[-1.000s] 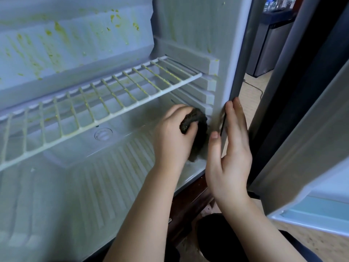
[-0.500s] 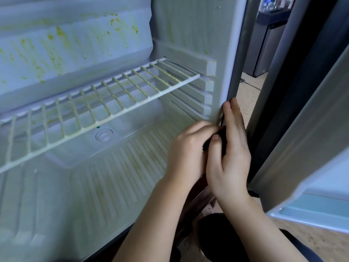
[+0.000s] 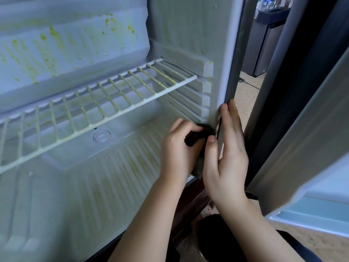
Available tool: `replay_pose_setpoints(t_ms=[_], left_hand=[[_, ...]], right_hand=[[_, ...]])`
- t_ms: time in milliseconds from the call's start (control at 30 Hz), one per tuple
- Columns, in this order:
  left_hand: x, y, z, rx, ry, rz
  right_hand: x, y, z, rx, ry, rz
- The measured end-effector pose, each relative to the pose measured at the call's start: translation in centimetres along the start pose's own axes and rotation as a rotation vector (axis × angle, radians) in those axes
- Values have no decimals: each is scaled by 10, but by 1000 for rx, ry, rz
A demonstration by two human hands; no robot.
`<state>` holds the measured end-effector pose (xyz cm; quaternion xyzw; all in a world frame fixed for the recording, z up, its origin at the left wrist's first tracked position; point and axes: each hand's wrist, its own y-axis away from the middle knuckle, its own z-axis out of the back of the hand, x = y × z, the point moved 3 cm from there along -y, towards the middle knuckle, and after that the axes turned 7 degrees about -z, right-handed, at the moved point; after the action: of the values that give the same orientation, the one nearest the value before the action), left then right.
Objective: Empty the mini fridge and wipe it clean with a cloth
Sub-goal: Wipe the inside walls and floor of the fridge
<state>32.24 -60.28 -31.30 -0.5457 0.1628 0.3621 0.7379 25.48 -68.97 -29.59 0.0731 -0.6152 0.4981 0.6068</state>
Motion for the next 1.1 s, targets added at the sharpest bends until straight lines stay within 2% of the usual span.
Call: replay_pose_setpoints(t_ms=[133,267,367,467,567,667,733,867,1100], left_hand=[[15,9,4,6,4,209],[1,-22,18,-125,128,158],[5,-19,9,-173,241,249],[20,0,-2,-137,289,405],[38,8,-3,-54,207,486],[41,7,-4,-27,166,498],[40,-1,-1,-87,116,471],[56,-23,5,-264,187,448],[101,-61,9,-406,157,455]], right_hand=[[0,1,0,1,9,0],[-1,0,-2,-17,27,7],[-2,0,-3,-15,30,14],[-3,0,-4,-19,42,30],[-3,1,-4,-35,52,40],[-2,1,-5,-42,59,25],[-2,1,-7,-40,62,20],[-4,3,-11,-38,80,24],[-9,1,-17,-49,108,65]])
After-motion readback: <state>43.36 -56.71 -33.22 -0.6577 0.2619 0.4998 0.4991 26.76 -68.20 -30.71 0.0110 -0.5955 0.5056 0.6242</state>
